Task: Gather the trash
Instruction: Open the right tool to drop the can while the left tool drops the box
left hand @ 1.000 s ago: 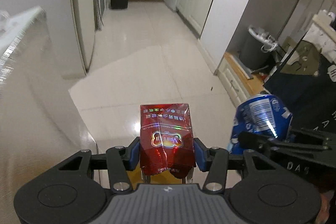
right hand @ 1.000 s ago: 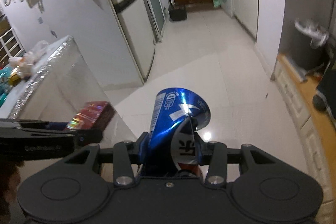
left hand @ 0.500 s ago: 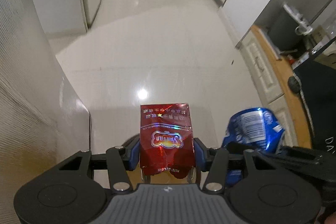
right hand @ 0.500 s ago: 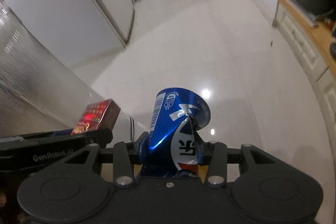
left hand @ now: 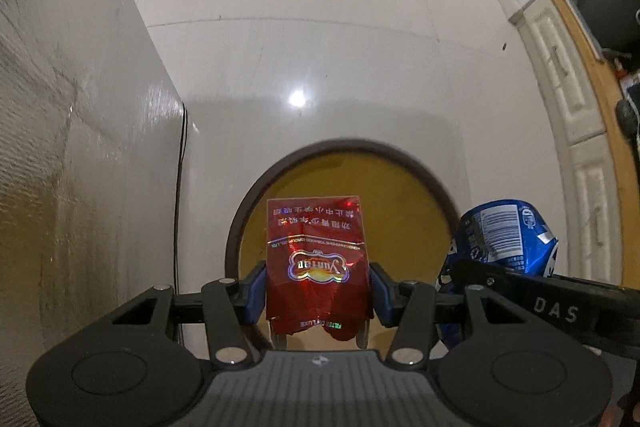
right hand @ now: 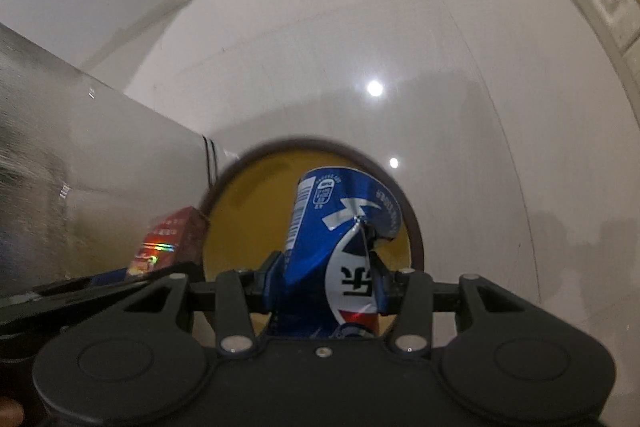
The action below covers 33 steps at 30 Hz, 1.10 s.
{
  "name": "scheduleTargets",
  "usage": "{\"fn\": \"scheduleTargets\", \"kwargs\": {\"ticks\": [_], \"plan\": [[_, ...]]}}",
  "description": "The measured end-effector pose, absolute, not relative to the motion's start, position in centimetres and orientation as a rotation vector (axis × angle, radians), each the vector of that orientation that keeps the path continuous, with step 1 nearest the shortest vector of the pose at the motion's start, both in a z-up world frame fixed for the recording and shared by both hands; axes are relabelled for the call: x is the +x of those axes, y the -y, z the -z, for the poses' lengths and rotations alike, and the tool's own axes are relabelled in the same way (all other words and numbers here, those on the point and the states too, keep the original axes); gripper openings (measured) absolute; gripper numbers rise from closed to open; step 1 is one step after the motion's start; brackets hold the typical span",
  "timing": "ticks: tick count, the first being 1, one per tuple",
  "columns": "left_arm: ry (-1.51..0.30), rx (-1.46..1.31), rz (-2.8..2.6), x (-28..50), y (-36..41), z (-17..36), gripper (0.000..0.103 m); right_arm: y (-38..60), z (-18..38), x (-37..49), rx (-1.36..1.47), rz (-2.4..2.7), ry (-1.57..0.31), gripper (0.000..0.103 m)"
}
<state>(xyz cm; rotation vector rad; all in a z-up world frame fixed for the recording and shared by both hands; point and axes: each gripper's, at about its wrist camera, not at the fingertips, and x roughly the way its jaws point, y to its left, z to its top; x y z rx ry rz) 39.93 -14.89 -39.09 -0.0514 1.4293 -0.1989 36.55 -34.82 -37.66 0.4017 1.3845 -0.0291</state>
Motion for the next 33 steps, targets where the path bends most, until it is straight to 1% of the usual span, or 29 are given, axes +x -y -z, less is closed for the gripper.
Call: {"fn": "scheduleTargets", "kwargs": {"ticks": [5, 11, 15, 17, 18, 29, 30, 31, 32, 33], "plan": [[-1.479, -0.026, 0.174, 39.7, 14.3, 41.0, 0.052, 34.0, 39.7, 36.4, 0.371, 0.037, -1.406, 0.045], [-1.493, -0.037, 0.183, 39.7, 15.0, 41.8, 0.053, 33.7, 40.7, 37.0, 0.383, 0.011, -1.422, 0.046], [-1.494, -0.019, 0.197, 39.8, 15.5, 42.2, 0.054, 34.2, 40.8, 37.1, 0.369, 0.023, -1.436, 0.050], [-1.501, -0.016, 0.200, 39.6, 15.5, 42.5, 0.054, 34.5, 40.9, 36.8, 0.370, 0.024, -1.442, 0.056], [-1.502, -0.012, 0.204, 39.6, 15.5, 42.5, 0.054, 34.5, 40.8, 36.8, 0.366, 0.024, -1.444, 0.057], [-1.504, -0.015, 0.210, 40.0, 15.3, 42.5, 0.054, 33.9, 41.8, 37.4, 0.305, 0.018, -1.487, 0.058], [-1.505, -0.015, 0.208, 39.9, 15.4, 42.6, 0.057, 34.0, 41.8, 37.3, 0.300, 0.020, -1.489, 0.058], [-1.507, -0.015, 0.204, 39.9, 15.4, 42.7, 0.064, 34.3, 41.8, 37.0, 0.296, 0.022, -1.490, 0.058], [-1.504, -0.010, 0.200, 39.9, 15.4, 42.6, 0.069, 34.4, 41.7, 36.9, 0.296, 0.024, -1.492, 0.058], [-1.499, 0.001, 0.195, 39.9, 15.4, 42.6, 0.076, 34.6, 41.7, 36.9, 0.295, 0.025, -1.492, 0.058]]}}
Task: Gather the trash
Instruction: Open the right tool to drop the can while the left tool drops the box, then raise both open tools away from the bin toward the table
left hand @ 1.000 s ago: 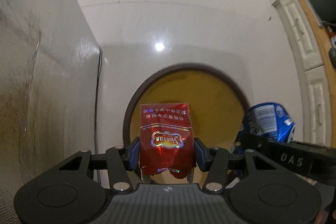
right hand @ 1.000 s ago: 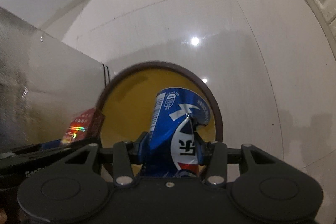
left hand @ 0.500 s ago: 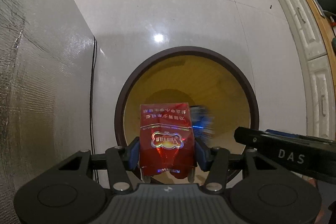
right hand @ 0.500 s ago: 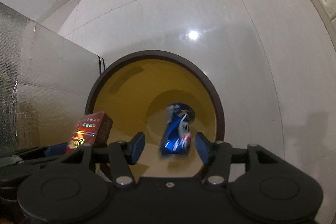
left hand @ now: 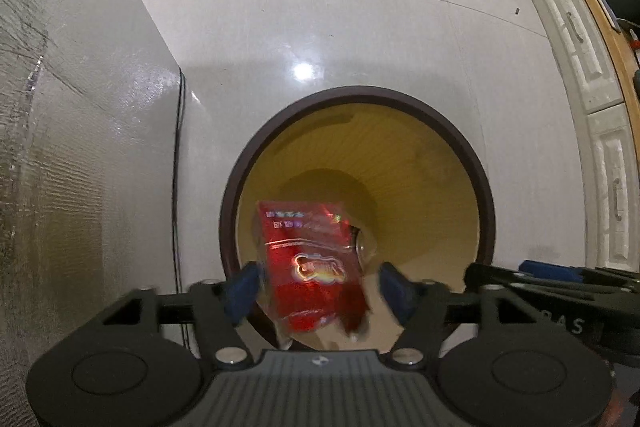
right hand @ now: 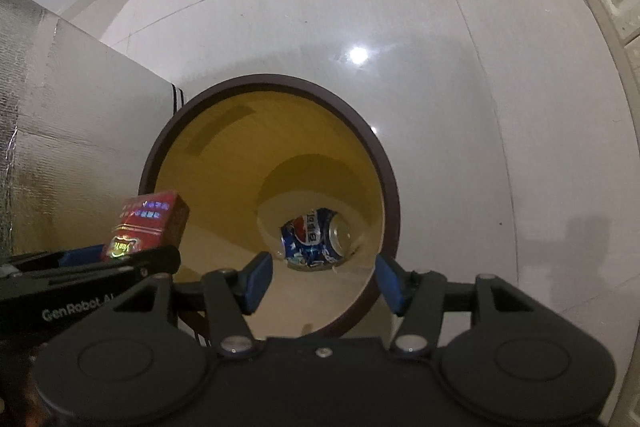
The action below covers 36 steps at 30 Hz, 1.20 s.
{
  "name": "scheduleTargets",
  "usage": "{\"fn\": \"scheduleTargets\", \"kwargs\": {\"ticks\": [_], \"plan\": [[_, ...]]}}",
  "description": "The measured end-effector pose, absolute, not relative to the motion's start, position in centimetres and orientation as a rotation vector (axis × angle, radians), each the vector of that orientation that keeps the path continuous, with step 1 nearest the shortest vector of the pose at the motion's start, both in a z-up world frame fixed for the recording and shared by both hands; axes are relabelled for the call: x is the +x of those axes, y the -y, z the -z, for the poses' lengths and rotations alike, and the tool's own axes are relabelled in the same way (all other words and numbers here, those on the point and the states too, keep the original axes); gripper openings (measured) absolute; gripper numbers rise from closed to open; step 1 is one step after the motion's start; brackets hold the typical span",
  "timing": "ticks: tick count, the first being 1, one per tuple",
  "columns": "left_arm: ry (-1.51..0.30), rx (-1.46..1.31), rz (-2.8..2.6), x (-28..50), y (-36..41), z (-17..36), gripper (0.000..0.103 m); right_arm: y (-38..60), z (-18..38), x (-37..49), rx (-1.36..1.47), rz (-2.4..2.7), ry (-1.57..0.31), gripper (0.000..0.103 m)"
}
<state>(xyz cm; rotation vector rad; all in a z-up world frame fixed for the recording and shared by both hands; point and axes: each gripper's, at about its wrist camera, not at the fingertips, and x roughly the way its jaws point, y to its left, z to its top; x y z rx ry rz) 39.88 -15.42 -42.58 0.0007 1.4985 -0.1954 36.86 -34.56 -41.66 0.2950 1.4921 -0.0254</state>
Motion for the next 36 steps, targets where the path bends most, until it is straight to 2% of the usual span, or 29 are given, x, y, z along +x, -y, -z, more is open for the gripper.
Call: {"fn": "scheduleTargets", "kwargs": {"ticks": [1, 15, 18, 23, 26, 36], "plan": [[-1.495, 0.011, 0.193, 39.9, 15.5, 42.5, 0.079, 34.7, 41.6, 36.8, 0.294, 0.025, -1.493, 0.059], [-1.516, 0.036, 0.119, 39.5, 14.3, 41.6, 0.089, 35.2, 40.4, 35.8, 0.246, 0.028, -1.483, 0.065], [-1.515, 0.031, 0.103, 39.4, 13.8, 41.3, 0.093, 35.2, 40.0, 35.5, 0.238, 0.027, -1.470, 0.074], [-1.512, 0.035, 0.088, 39.0, 13.0, 41.2, 0.101, 35.5, 39.5, 34.8, 0.195, 0.041, -1.449, 0.100], [-1.512, 0.060, 0.079, 38.9, 12.8, 41.2, 0.103, 35.6, 39.2, 34.7, 0.169, 0.038, -1.434, 0.103], [-1.537, 0.070, 0.039, 37.6, 11.6, 40.7, 0.103, 35.5, 38.8, 33.7, 0.172, 0.059, -1.437, 0.103]]}}
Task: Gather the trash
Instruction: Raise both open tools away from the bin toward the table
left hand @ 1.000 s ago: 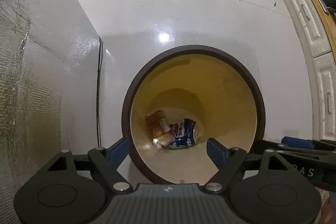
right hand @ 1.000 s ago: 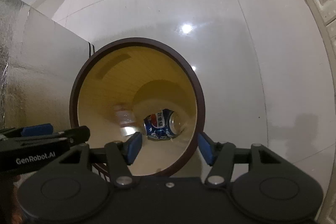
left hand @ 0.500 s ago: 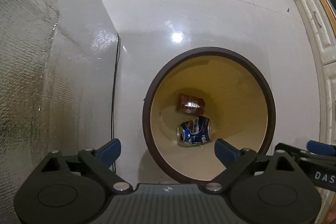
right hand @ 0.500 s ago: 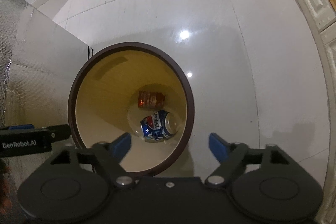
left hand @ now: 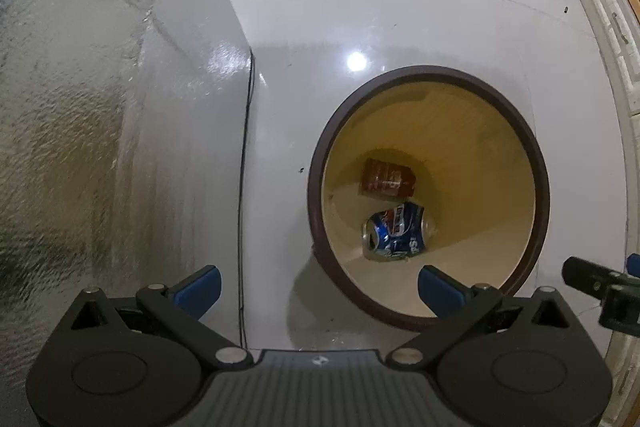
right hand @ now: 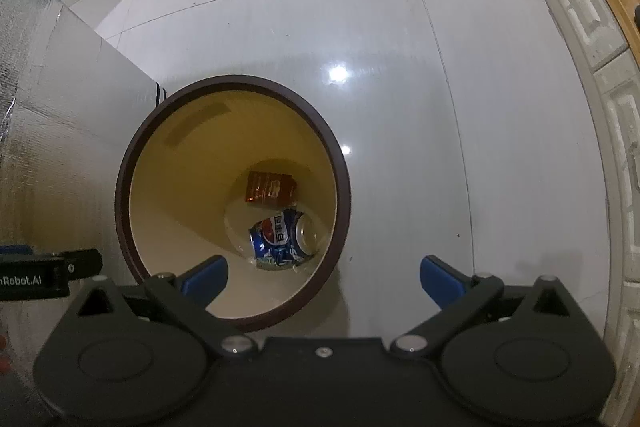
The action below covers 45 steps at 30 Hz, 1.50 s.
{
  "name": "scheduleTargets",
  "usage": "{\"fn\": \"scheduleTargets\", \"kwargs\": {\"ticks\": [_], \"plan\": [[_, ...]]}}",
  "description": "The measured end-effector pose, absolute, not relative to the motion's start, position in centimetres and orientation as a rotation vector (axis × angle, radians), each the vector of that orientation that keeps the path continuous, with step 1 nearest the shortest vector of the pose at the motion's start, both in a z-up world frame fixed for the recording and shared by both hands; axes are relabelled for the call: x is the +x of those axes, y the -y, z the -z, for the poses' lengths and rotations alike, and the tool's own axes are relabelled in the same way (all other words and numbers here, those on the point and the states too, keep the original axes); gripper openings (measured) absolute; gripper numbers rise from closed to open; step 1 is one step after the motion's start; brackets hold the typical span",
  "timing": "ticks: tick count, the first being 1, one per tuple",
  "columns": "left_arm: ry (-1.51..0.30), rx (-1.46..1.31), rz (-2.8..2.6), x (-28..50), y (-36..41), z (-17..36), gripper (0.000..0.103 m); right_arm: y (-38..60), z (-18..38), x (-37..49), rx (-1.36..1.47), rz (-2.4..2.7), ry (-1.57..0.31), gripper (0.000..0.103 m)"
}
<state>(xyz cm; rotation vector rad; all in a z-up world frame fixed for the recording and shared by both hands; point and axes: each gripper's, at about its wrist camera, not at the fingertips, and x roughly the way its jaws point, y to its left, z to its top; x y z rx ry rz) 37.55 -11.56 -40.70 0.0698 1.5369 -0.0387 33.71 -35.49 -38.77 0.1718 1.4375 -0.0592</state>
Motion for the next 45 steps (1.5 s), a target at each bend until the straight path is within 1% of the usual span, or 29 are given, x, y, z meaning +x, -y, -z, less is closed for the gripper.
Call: {"fn": "scheduleTargets", "kwargs": {"ticks": [8, 21, 30, 41, 45], "plan": [[-1.493, 0.093, 0.025, 36.9, 10.7, 37.4, 0.103, 35.5, 36.1, 33.1, 0.159, 0.058, -1.392, 0.103], [-1.383, 0.089, 0.062, 33.3, 10.6, 29.7, 0.103, 35.4, 28.2, 29.0, 0.112, 0.033, -1.291, 0.103], [-1.319, 0.091, 0.085, 31.0, 11.1, 25.3, 0.103, 35.8, 24.2, 26.1, 0.084, 0.046, -1.245, 0.103], [-1.204, 0.118, 0.100, 28.4, 11.2, 20.0, 0.103, 36.3, 18.2, 22.8, 0.066, 0.064, -1.113, 0.103], [-1.130, 0.118, 0.116, 27.2, 11.1, 17.6, 0.103, 36.6, 15.7, 21.3, 0.065, 0.071, -1.034, 0.103]]}}
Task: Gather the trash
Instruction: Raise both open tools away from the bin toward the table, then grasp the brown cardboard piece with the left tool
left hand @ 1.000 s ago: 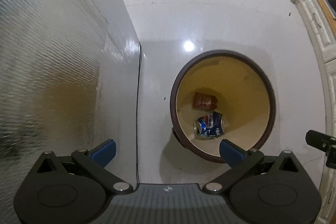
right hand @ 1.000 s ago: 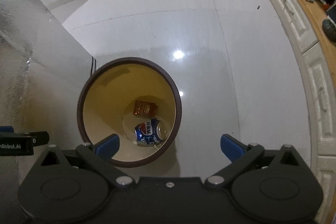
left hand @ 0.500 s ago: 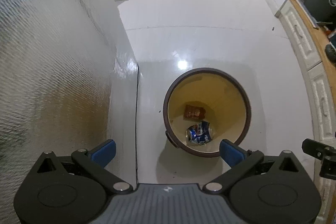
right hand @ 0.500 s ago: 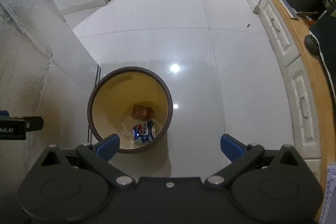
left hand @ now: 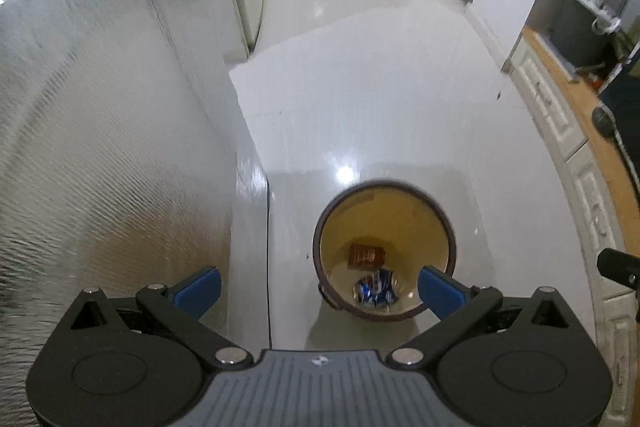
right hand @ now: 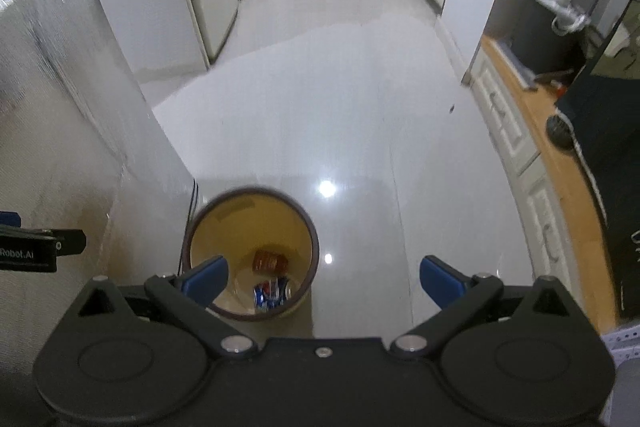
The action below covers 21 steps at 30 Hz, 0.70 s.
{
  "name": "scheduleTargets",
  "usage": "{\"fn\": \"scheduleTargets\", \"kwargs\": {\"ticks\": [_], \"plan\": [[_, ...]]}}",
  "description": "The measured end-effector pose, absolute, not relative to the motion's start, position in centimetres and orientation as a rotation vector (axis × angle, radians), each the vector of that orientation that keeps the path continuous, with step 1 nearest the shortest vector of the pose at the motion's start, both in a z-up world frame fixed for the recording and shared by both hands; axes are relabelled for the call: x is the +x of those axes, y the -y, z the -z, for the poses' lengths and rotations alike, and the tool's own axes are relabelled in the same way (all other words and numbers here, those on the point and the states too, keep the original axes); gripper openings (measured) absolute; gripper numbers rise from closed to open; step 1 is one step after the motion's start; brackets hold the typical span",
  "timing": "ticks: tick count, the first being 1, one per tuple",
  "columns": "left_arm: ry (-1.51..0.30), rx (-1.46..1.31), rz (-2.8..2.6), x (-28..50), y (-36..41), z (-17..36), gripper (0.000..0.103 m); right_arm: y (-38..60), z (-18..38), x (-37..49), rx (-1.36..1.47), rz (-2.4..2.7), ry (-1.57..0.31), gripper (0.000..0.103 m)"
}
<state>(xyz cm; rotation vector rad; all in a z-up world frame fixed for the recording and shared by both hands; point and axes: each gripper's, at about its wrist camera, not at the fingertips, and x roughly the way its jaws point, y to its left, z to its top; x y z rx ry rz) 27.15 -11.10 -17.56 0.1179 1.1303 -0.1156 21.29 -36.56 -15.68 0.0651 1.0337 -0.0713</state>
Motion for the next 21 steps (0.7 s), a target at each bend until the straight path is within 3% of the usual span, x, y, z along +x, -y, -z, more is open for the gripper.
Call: {"fn": "scheduleTargets", "kwargs": {"ticks": [21], "plan": [[-0.670, 0.054, 0.151, 18.0, 8.4, 1.6, 0.103, 35.0, 1.6, 13.1, 0.056, -0.010, -0.576, 0.103]]}}
